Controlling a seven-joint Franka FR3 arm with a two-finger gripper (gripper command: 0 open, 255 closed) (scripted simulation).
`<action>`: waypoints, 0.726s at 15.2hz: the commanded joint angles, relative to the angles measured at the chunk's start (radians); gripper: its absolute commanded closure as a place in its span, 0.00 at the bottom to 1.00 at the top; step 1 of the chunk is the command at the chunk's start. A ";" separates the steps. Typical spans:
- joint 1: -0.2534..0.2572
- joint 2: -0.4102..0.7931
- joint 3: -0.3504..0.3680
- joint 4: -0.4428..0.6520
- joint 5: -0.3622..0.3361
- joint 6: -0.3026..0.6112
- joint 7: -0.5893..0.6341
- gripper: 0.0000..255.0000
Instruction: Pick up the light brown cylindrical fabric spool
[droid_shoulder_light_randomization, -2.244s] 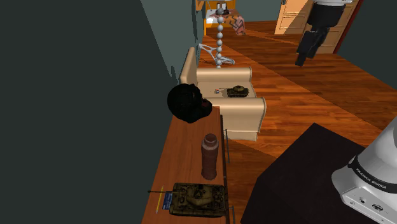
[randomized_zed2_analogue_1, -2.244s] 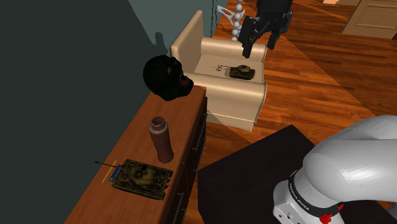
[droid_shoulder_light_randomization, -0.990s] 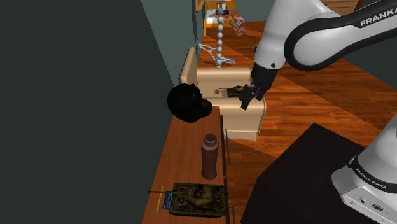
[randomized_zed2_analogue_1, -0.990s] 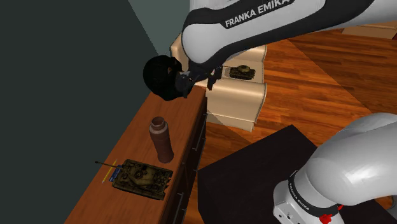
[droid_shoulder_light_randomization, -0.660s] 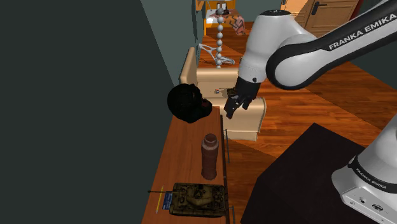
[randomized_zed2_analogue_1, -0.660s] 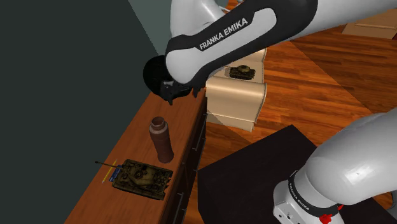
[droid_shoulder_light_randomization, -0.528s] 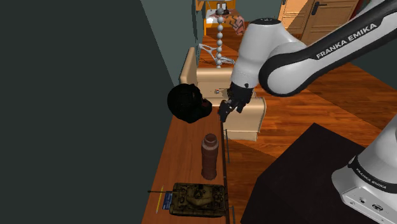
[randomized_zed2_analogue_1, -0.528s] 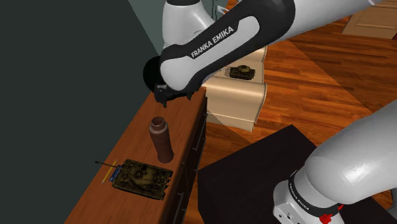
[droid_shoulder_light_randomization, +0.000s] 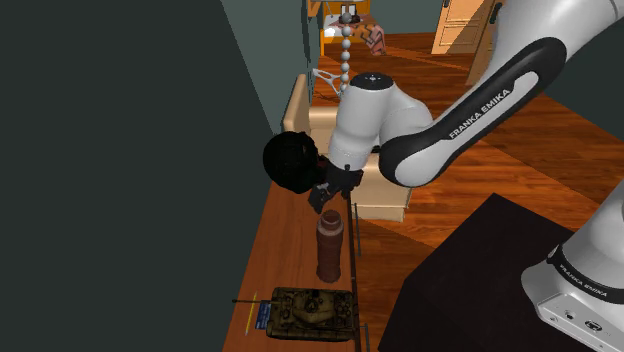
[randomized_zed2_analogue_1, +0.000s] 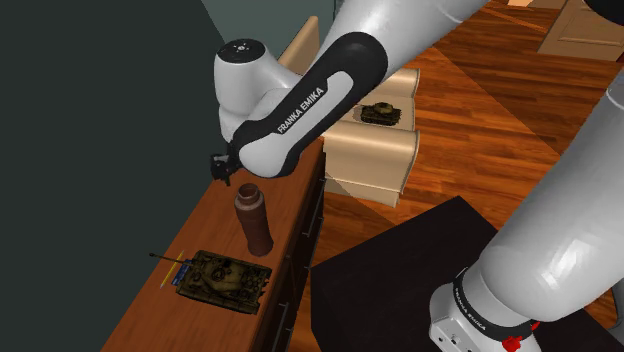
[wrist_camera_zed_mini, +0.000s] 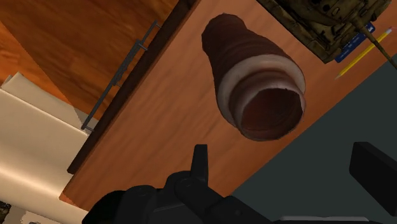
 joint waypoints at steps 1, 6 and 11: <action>0.014 0.039 -0.014 0.012 -0.051 0.022 0.044 0.00; 0.043 0.101 -0.054 0.010 -0.137 0.076 0.109 0.00; 0.047 0.108 -0.060 0.011 -0.146 0.082 0.116 1.00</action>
